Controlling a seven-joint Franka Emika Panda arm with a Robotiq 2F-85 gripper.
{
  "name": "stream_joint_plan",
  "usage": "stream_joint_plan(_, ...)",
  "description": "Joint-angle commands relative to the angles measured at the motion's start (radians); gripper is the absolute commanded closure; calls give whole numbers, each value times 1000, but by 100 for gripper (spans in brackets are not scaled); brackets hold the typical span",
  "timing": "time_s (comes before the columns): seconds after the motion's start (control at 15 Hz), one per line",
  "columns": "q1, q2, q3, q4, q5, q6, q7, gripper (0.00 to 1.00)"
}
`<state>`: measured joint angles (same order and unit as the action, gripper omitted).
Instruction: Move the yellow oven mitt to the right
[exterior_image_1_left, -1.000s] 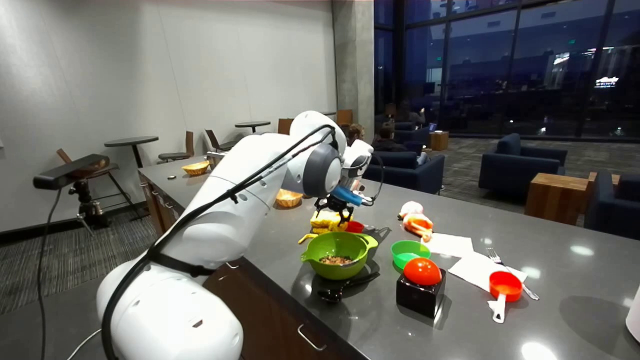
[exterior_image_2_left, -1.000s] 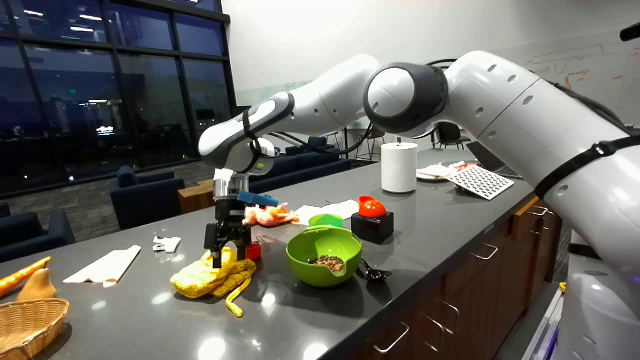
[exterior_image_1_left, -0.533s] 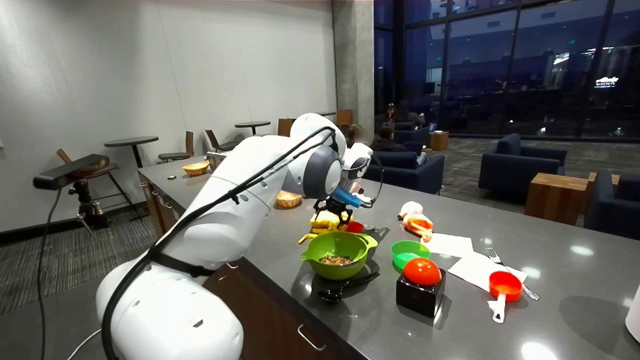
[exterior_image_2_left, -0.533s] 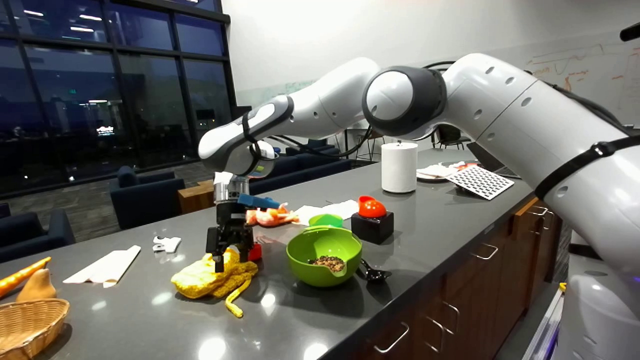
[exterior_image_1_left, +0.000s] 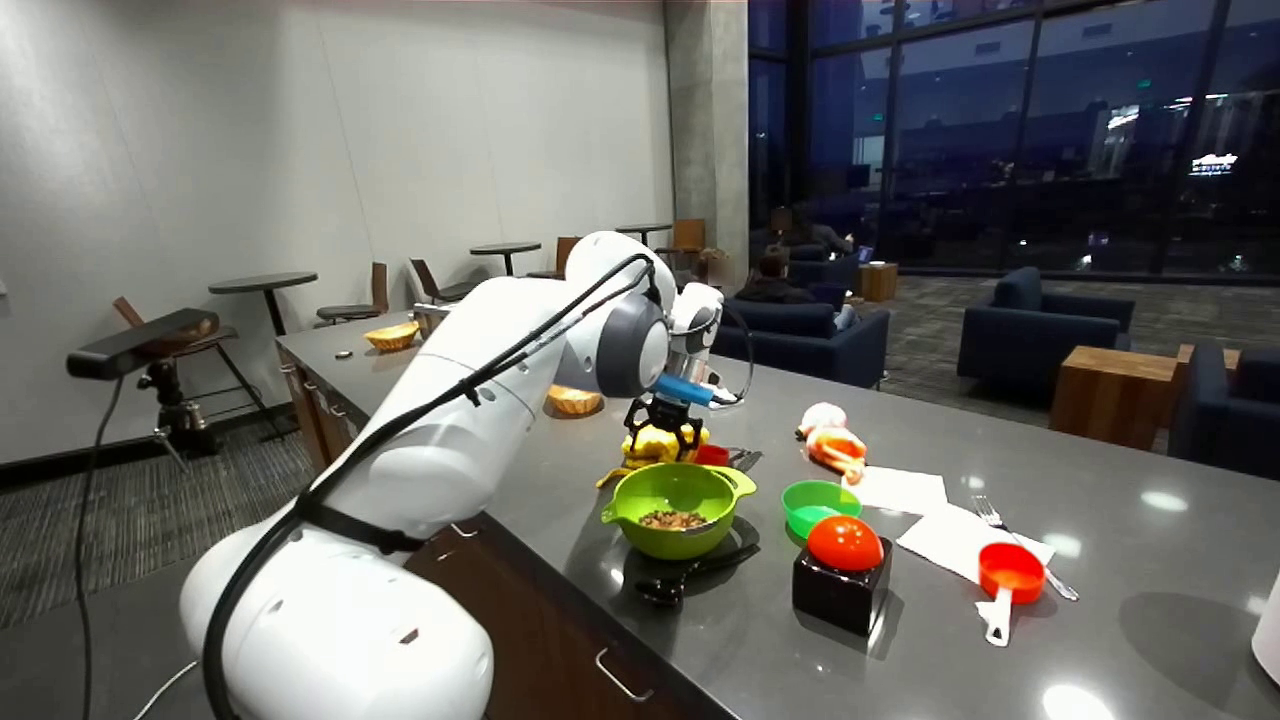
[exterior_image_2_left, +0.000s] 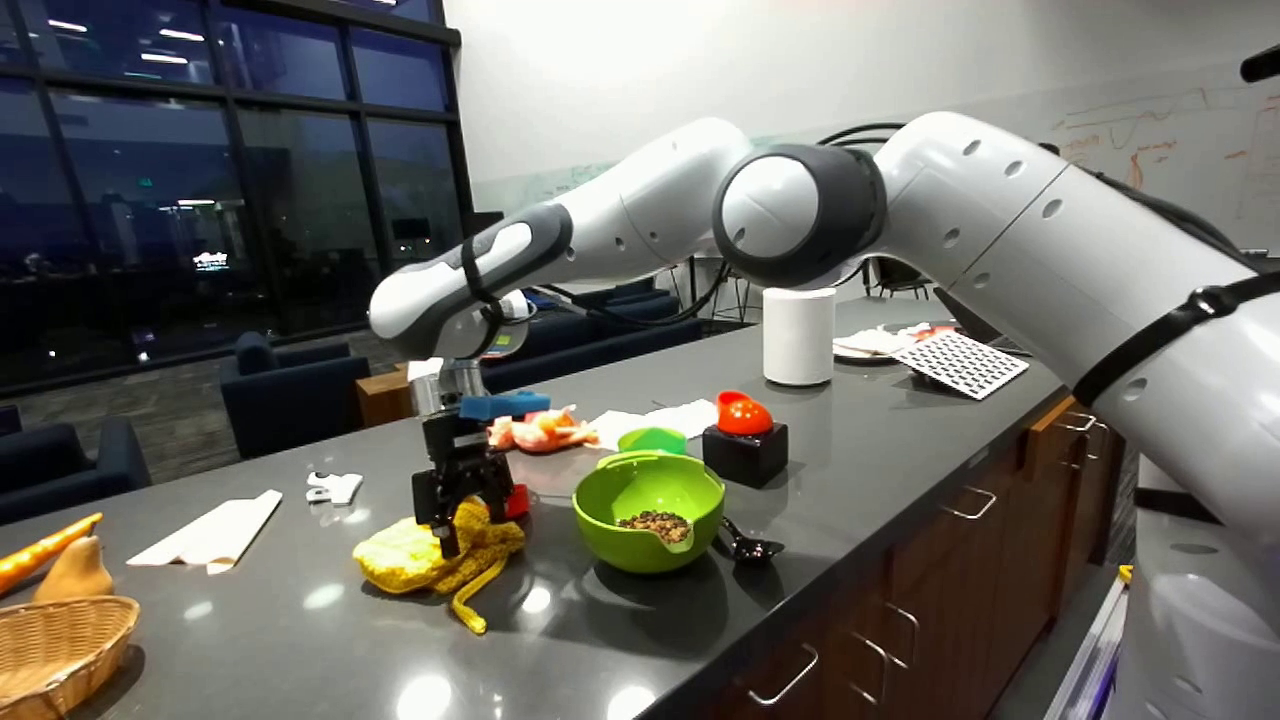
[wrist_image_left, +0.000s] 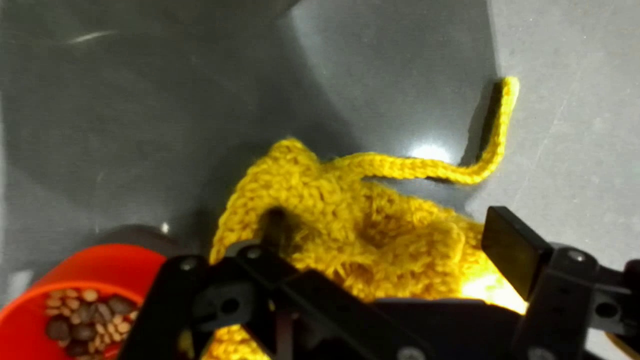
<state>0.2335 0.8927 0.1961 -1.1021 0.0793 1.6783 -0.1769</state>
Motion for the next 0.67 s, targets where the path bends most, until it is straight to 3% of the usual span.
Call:
stream_joint_plan(0.0, 31, 31, -25, 75, -39, -57, 37, 25)
stream_joint_plan(0.13, 34, 33, -27, 89, -45, -65, 38, 32)
stream_joint_plan(0.6, 25, 22, -30, 106, -33, -50, 48, 88)
